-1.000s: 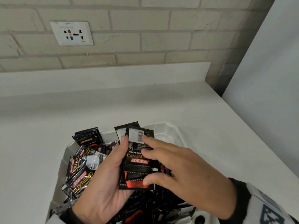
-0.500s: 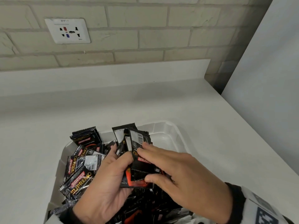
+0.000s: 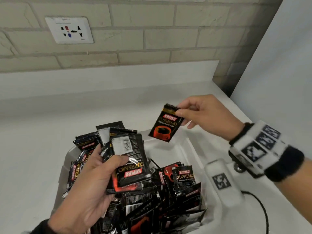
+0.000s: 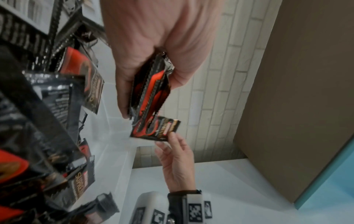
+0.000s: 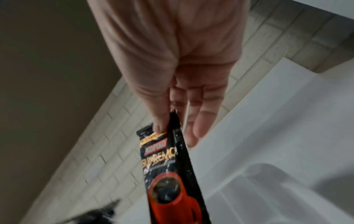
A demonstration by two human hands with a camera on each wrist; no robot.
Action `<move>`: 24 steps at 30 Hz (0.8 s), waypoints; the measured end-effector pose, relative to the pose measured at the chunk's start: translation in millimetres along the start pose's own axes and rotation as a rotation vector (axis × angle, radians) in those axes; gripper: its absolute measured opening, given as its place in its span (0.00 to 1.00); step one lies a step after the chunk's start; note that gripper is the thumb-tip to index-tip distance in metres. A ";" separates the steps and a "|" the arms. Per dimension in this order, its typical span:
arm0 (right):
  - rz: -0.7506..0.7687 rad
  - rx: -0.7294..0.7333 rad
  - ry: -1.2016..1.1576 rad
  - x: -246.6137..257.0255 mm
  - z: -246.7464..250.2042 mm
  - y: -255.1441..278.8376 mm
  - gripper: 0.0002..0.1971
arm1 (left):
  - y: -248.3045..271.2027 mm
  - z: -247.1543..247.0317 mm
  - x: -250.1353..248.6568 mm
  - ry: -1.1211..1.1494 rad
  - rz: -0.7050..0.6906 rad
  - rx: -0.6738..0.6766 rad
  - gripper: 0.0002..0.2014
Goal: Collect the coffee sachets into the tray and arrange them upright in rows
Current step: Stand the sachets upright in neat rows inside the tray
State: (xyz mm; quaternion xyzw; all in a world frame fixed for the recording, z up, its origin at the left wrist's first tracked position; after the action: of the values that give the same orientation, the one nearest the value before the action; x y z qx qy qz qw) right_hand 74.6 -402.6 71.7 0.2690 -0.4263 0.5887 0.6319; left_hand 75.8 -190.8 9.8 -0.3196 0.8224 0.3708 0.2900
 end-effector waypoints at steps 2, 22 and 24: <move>-0.018 0.104 0.141 -11.7 -11.3 -14.3 0.09 | 1.9 7.2 -5.6 -0.008 -0.020 -0.029 0.45; -0.024 0.257 0.534 -47.7 -33.4 -44.6 0.13 | 0.2 15.6 -11.7 -0.099 -0.034 -0.081 0.33; -0.027 0.249 0.551 -46.7 -33.1 -46.0 0.13 | 0.2 12.9 -10.6 -0.121 -0.027 -0.079 0.26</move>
State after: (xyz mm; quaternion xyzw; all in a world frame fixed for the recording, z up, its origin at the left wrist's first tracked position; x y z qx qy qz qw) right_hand 129.3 -406.2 22.9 0.1802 -0.1594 0.6789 0.6937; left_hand 85.4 -177.2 10.3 -0.3191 0.7836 0.4177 0.3311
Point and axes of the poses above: each hand's wrist, its own y-axis away from the middle knuckle, its own z-axis out of the back of the hand, x = y × z, the point moved 8 cm from there along -y, towards the middle knuckle, and after that the axes turned 7 degrees about z, right-handed, at the moved point
